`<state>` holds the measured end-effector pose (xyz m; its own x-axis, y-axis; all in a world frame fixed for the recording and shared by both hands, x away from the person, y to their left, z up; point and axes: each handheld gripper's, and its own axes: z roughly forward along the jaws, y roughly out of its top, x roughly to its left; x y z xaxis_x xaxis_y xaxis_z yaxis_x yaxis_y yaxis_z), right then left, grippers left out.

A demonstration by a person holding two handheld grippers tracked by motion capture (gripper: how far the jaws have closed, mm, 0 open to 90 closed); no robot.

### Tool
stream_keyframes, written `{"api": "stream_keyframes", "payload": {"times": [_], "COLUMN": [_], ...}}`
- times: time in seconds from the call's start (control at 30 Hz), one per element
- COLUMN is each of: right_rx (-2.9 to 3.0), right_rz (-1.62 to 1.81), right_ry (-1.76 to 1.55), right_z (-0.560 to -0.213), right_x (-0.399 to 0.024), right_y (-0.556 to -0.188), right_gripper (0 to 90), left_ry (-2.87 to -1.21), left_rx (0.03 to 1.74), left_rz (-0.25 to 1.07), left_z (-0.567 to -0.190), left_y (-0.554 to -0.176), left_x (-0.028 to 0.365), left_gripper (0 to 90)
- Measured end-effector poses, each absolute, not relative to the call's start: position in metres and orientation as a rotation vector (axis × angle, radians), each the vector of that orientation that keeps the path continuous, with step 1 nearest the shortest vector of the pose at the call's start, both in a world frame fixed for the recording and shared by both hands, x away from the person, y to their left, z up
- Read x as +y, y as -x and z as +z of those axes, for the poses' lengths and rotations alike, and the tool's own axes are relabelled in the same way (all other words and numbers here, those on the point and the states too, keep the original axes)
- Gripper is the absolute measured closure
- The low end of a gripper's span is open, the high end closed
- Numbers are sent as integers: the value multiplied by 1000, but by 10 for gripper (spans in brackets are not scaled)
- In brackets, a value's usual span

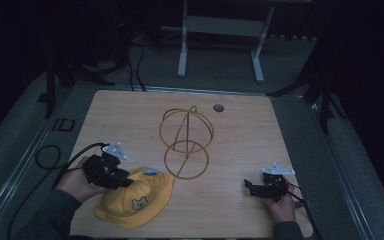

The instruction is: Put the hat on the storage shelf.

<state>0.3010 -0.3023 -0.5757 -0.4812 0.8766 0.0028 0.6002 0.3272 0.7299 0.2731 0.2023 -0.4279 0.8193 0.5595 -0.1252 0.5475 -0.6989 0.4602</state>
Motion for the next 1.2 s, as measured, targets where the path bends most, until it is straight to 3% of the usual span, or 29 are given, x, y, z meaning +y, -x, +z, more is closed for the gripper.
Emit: {"api": "stream_keyframes", "payload": {"times": [0.7, 0.9, 1.2], "right_rx": [2205, 2205, 2205], "right_rz": [958, 957, 958], "right_ry": [-1306, -1305, -1306], "right_z": [-576, -576, -576], "right_x": [-302, -302, -302], "right_y": [-301, -301, -301], "right_gripper": [138, 138, 138], "left_ry": [-2761, -2796, -2823], "left_rx": [774, 738, 724], "left_rz": [19, 18, 57], "left_z": [-443, -442, -435], "left_y": [-285, -285, -285], "left_x": [179, 178, 183], "left_gripper": [695, 786, 811]}}
